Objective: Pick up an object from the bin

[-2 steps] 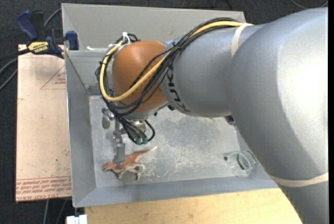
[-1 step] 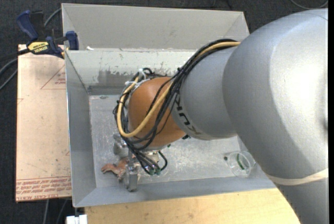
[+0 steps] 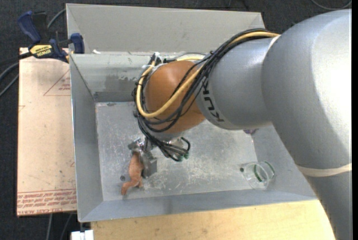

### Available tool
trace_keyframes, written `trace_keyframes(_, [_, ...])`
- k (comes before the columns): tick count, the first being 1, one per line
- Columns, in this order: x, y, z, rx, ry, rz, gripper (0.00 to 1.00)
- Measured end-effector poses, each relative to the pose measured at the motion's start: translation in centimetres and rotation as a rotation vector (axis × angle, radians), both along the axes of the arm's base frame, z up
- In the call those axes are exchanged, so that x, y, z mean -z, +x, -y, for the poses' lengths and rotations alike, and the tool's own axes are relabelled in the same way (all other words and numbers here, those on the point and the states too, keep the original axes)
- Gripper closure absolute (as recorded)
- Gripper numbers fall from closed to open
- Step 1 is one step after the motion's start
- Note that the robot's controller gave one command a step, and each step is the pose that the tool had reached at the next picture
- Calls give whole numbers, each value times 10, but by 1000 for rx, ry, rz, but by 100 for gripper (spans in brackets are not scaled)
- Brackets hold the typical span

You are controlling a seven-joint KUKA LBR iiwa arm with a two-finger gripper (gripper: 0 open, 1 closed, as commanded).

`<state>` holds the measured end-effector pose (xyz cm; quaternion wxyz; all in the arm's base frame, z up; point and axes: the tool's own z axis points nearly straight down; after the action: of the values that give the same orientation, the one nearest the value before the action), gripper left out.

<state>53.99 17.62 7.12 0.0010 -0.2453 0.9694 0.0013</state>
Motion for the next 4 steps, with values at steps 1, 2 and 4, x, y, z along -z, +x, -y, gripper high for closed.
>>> trace_keyframes(1, [0, 0, 0, 0, 0, 0, 100])
trace_keyframes(2, [-1, 2, 16, -22, 5, 4, 100])
trace_keyframes(4, [-2, -26, 11, -465, 5, 26, 100])
